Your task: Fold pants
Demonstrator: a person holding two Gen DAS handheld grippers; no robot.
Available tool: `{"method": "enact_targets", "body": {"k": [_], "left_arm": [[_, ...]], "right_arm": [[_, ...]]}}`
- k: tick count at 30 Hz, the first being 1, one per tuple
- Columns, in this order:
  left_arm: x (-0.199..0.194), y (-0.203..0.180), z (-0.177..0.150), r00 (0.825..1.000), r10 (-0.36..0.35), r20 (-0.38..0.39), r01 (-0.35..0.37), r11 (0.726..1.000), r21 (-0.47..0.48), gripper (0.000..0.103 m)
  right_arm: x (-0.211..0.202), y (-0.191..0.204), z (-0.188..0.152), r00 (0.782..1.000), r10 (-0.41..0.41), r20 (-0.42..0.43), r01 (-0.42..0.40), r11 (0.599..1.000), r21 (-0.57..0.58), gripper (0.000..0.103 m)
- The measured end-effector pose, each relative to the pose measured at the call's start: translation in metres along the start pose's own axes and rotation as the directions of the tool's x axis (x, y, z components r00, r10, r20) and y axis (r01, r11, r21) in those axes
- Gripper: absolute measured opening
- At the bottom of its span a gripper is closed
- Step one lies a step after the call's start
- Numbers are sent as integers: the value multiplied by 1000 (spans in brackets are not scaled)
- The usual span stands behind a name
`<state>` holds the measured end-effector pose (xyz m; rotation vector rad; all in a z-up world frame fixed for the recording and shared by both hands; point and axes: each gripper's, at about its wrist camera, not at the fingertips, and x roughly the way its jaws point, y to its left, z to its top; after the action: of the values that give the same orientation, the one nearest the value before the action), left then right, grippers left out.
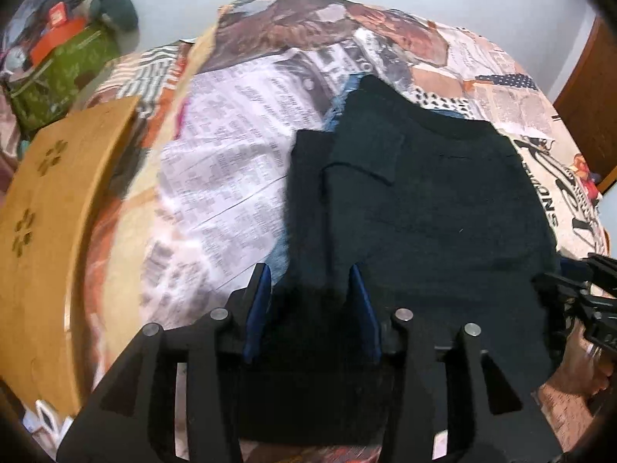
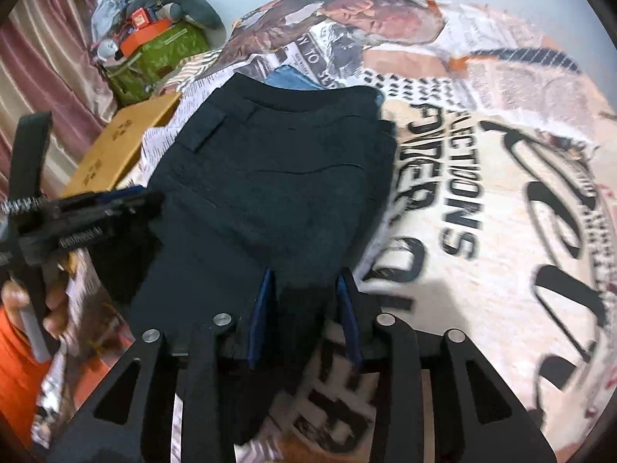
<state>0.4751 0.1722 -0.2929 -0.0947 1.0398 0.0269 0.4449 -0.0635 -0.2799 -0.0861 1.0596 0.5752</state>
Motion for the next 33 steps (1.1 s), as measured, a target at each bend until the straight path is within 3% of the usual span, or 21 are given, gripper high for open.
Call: {"method": "enact_targets", "body": {"k": [3,6,11,15,21,25,33], "left_arm": [[-12,12,-9,996,92,-13,-92,996,-12,45],[-34,21,-16,997,79,-21,-81,995,-66,41],[-112,0,-27,992,41,121,-34,998,-61,41],[-184,-30,-39,971,25,239,-22,1000,-16,41],[-297,-65,-64,905,-8,425,-5,1000,31,42],[-355,-78,-87,857,-26,514,12,999,30,43],[-446,-113,-151,721,15,692,-74,996,55,46]], "right_arm": [[-18,2,-9,999,-39,-8,39,999,-34,33],[-42,5,-17,998,-52,21,52,998,-24,35],[-100,11,-30,991,-12,131,9,1000,21,41],[-156,25,-36,971,2,240,-4,1000,11,41],[-241,59,-52,903,25,428,-4,999,-51,41],[-295,85,-71,836,52,546,11,994,-111,41],[-362,120,-118,720,79,689,53,984,-168,41]]}}
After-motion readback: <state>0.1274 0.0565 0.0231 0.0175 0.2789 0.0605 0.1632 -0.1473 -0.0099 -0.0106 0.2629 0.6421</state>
